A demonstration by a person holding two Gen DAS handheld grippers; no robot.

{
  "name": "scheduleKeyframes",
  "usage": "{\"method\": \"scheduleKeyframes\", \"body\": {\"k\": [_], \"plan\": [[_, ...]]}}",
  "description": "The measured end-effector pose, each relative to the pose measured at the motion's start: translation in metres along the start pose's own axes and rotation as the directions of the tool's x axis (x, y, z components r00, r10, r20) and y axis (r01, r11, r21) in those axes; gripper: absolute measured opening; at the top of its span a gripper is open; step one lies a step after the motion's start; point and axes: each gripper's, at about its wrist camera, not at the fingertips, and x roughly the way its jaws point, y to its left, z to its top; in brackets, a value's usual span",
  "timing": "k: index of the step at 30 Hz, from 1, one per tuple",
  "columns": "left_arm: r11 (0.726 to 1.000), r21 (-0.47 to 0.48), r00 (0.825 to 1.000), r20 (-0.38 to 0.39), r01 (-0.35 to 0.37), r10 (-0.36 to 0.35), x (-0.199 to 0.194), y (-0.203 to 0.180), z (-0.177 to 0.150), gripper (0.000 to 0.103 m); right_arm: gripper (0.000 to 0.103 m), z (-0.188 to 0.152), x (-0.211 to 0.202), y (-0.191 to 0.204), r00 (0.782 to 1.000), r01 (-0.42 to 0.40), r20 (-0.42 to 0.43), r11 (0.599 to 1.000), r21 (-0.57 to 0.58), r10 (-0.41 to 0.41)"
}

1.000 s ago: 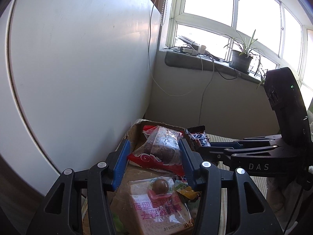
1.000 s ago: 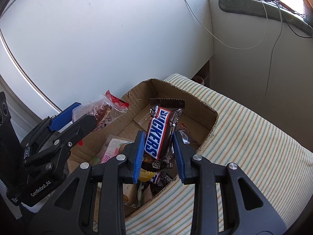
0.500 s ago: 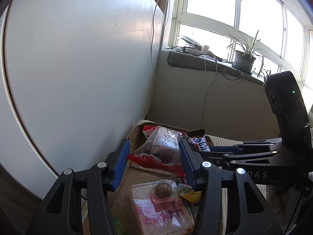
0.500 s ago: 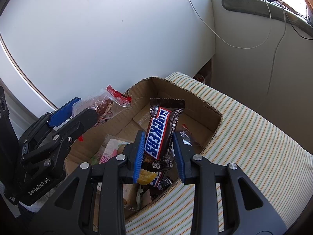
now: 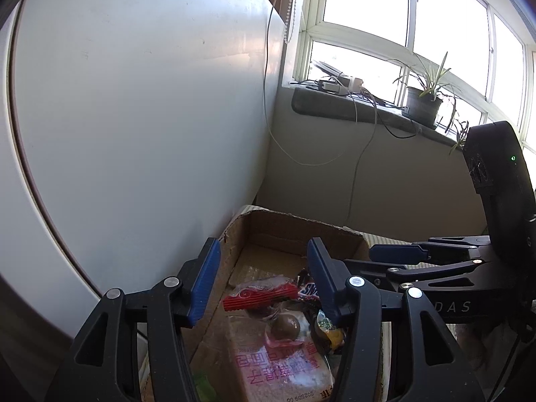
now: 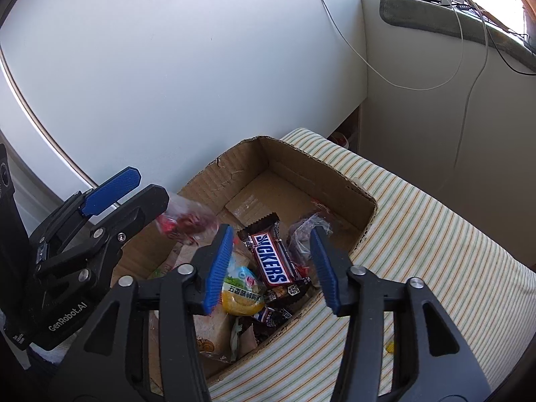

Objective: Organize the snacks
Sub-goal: 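Carry the Snickers with right gripper into the box while left carries cake bag there, release both, then move both open grippers back over the yellow and green candies on the bed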

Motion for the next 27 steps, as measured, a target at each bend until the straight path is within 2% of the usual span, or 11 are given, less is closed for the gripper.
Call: {"method": "scheduleKeyframes", "body": {"k": [3, 11, 21, 27], "plan": [[1.0, 0.001, 1.0, 0.002, -0.004, 0.004, 0.0, 0.0, 0.0, 0.056, 0.062, 0.0, -0.004, 0.0, 1.0, 0.008, 0.009, 1.0, -0.007, -0.008], [1.0, 0.0, 1.0, 0.011, -0.018, 0.018, -0.003, 0.001, 0.001, 0.065, 0.076, -0.001, -0.011, -0.003, 0.999, 0.028, 0.023, 1.0, 0.0, -0.028], [0.999, 0.001, 0.999, 0.02, -0.049, 0.049, -0.014, -0.002, 0.002, 0.078, 0.082, -0.01, -0.031, -0.002, 0.997, 0.059, 0.048, 0.998, -0.022, -0.058], [0.998, 0.01, 0.998, 0.021, -0.062, 0.062, -0.026, -0.007, 0.001, 0.08, 0.088, -0.019, -0.046, 0.002, 0.994, 0.086, 0.072, 0.995, -0.055, -0.082]]}}
